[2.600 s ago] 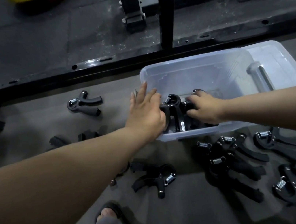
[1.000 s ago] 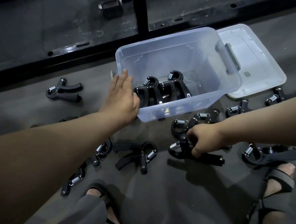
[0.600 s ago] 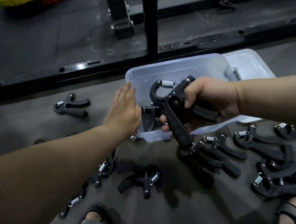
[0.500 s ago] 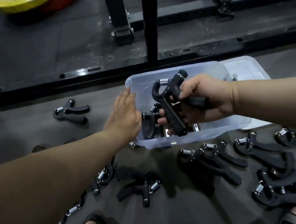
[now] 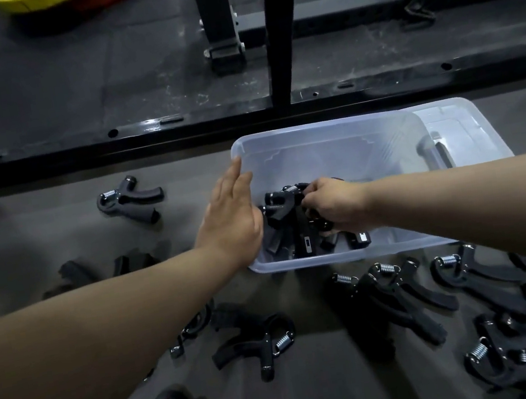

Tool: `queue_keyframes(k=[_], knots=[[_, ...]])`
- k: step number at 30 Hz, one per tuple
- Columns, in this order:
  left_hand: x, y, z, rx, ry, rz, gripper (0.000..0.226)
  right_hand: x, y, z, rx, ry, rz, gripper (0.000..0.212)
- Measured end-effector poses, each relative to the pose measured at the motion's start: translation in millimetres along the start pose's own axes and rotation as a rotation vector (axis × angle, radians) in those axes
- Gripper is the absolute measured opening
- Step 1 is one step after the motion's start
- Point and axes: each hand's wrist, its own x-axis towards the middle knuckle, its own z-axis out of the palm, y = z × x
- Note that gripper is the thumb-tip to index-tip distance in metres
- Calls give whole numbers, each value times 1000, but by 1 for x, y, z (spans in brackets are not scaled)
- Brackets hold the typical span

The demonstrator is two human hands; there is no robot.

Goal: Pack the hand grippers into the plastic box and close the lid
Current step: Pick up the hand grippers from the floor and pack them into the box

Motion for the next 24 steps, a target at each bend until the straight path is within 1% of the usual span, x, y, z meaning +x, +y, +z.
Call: queue_keyframes(k=[1,3,5,7,10,13,15,17,20,22,24], knots=[[-1,-1,1,-8,2,0,56,6,2,3,-7,38,2,9],[-2,-1,0,-27,1,-7,56,15,4,8,-94,118,5,29],[-1,-3,1,-37,3,-6,56,19,6,13,-132,127,39,42],[-1,-3,1,-36,10,-1,55,26,10,17,-136,110,88,50],[-1,-3,2,-46,16,0,55,40,19,20,-177,77,113,53],[0,-4,1,-46,1,-2,56,32,1,17,-387,69,63,34],[0,-5,1,-41,-14,-1,57,33,-4,10,-552,82,37,32],[0,-5,1,-37,-18,0,57,28,-7,11,-756,59,20,34],[0,-3,0,-39,-24,-9,58,21,0,18,-966,-17,6,48],[-1,-2,-1,-46,-34,-22,58,17,5,20,-1018,-13,2,47],[-1,-1,-2,-51,-38,-25,58,18,5,22,-1008,-3,5,39]])
